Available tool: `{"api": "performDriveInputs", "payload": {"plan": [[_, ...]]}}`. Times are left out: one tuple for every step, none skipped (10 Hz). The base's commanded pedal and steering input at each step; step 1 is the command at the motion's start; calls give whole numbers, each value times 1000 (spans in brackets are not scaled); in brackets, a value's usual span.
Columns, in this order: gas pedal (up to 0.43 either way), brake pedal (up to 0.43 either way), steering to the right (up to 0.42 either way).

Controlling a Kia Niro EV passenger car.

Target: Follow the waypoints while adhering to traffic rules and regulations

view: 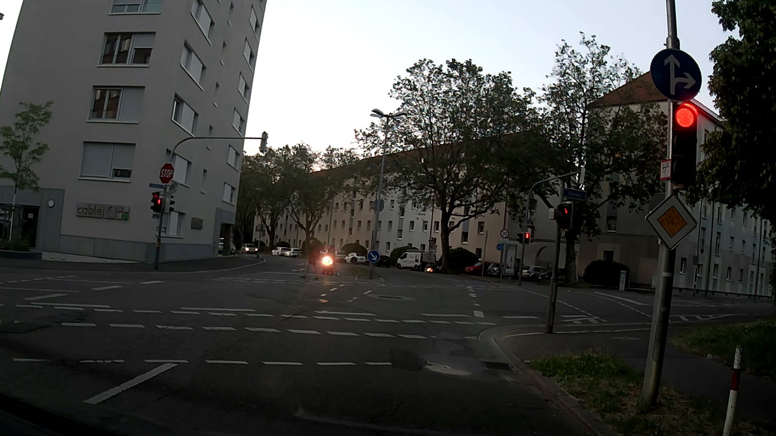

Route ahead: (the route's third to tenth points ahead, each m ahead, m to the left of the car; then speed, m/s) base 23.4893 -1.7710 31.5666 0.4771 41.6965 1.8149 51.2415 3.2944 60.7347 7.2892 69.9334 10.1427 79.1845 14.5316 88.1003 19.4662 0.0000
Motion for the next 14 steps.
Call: {"api": "performDriveInputs", "payload": {"plan": [[0, 238, 0], [0, 238, 0], [0, 238, 0], [0, 238, 0], [0, 238, 0], [0, 238, 0], [0, 244, 0], [0, 244, 0], [0, 244, 0], [0, 244, -1], [0, 244, 0], [0, 244, 0], [0, 244, 0], [0, 244, 0]]}}
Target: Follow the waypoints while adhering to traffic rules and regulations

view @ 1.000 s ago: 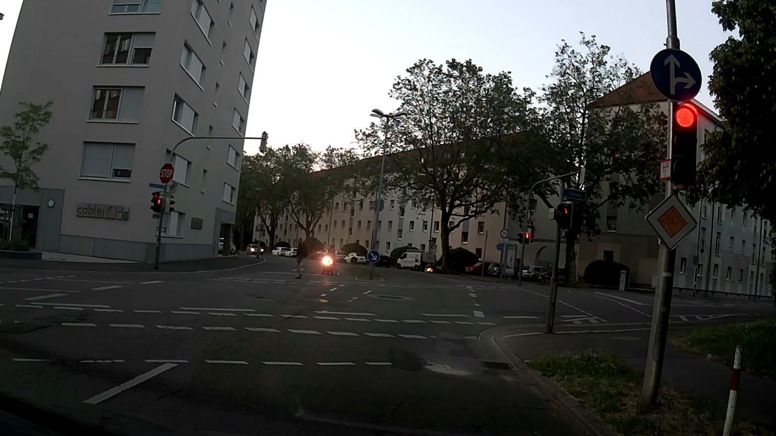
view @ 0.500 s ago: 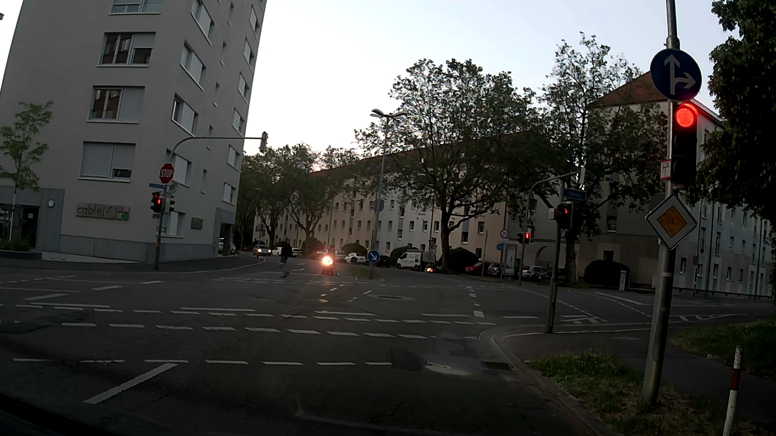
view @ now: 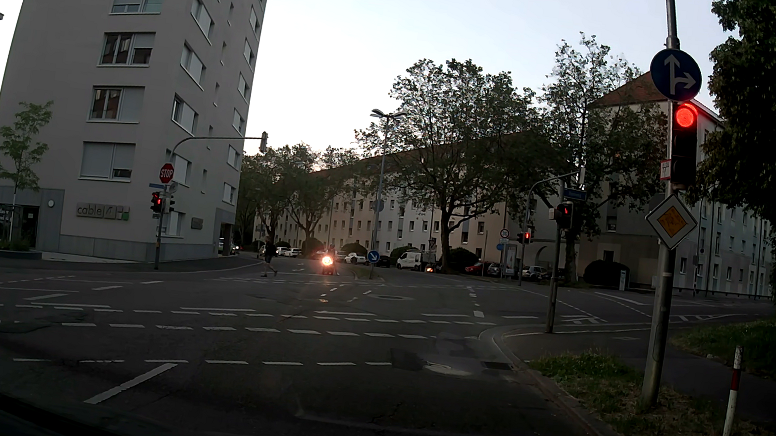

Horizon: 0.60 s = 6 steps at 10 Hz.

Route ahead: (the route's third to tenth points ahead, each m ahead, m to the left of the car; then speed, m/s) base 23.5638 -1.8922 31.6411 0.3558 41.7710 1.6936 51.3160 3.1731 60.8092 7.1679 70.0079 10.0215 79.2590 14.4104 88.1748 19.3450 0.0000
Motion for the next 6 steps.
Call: {"api": "performDriveInputs", "payload": {"plan": [[0, 244, 0], [0, 244, -1], [0, 244, -1], [0, 238, 0], [0, 244, 0], [0, 244, 0]]}}
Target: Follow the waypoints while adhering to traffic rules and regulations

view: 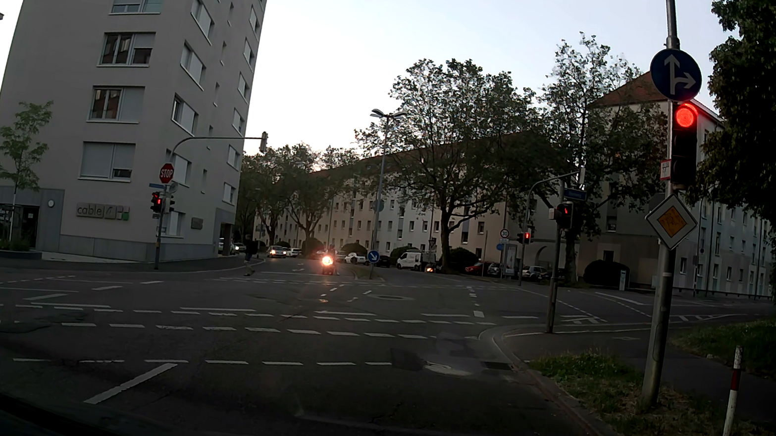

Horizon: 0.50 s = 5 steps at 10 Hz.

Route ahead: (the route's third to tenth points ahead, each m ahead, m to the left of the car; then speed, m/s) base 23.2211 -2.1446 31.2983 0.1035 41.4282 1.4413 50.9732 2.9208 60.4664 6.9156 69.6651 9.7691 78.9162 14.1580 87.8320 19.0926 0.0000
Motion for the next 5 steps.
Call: {"api": "performDriveInputs", "payload": {"plan": [[0, 244, 0], [0, 238, 0], [0, 238, 0], [0, 244, 0], [0, 244, 0]]}}
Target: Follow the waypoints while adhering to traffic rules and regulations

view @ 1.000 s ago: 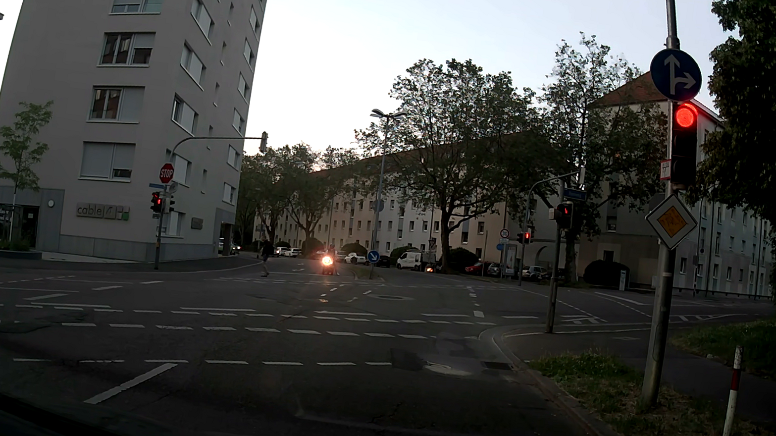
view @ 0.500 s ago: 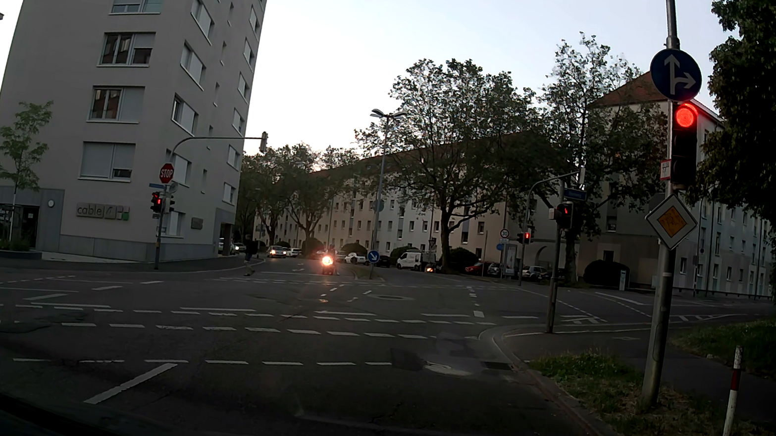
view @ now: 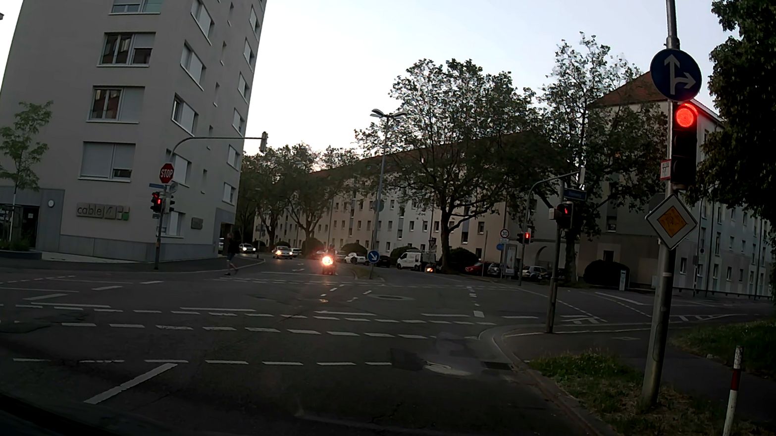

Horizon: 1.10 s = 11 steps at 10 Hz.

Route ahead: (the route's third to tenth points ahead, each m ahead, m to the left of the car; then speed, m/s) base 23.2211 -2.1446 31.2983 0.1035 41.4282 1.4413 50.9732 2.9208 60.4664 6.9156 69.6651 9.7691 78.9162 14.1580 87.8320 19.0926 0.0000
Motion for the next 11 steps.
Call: {"api": "performDriveInputs", "payload": {"plan": [[0, 238, 0], [0, 244, 0], [0, 244, 0], [0, 244, 0], [0, 238, 0], [0, 238, 0], [0, 244, 0], [0, 244, 0], [0, 244, 0], [0, 244, 0], [0, 238, 0]]}}
